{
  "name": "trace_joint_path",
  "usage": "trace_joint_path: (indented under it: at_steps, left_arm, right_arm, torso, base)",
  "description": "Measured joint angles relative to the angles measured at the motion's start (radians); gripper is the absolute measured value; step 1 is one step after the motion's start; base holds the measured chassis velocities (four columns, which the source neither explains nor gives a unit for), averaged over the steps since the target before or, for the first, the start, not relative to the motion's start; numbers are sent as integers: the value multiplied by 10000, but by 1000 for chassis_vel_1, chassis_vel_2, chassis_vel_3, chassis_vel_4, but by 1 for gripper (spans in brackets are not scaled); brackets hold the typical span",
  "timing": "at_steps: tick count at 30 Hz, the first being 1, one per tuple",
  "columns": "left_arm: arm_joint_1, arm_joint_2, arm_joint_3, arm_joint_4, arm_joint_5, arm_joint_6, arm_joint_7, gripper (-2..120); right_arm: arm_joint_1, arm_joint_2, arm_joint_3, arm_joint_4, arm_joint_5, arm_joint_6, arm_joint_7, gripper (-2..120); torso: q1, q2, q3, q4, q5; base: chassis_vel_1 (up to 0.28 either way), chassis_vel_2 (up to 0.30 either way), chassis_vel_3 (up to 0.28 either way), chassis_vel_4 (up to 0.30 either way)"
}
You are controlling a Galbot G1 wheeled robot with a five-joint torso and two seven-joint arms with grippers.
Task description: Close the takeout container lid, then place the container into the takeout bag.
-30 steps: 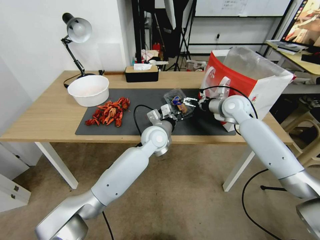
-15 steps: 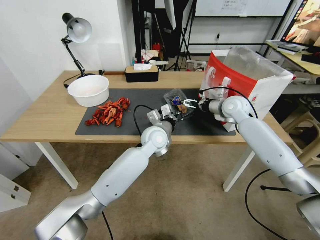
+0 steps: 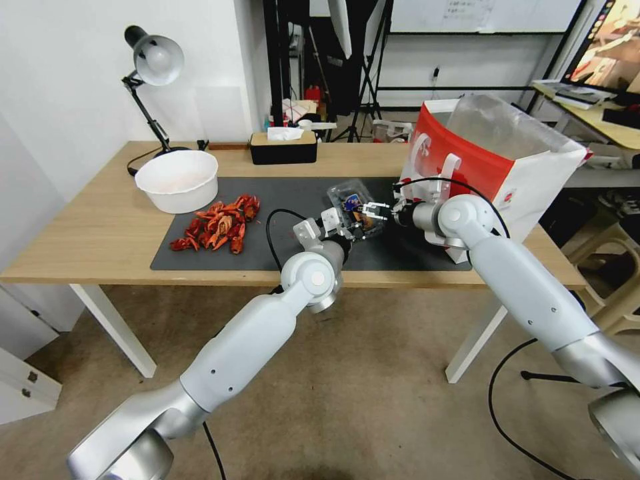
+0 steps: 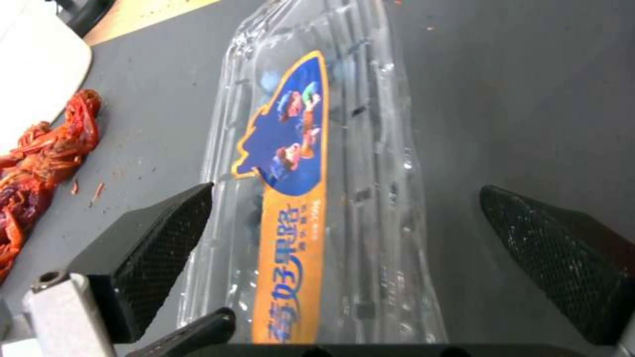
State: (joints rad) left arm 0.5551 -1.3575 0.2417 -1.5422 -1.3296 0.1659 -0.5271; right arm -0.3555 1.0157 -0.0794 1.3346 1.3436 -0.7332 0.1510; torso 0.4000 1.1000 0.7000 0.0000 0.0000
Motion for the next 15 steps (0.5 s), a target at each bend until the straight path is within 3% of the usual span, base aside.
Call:
trace_joint_path:
  at_steps: [15]
  left_arm:
    - [-37, 23, 10, 3, -16, -18, 5, 0]
  right_arm:
    - [321, 212, -308, -375, -224, -2, -325, 93]
  torso:
    - [0, 0, 0, 0, -1]
  base:
    - [0, 0, 0, 0]
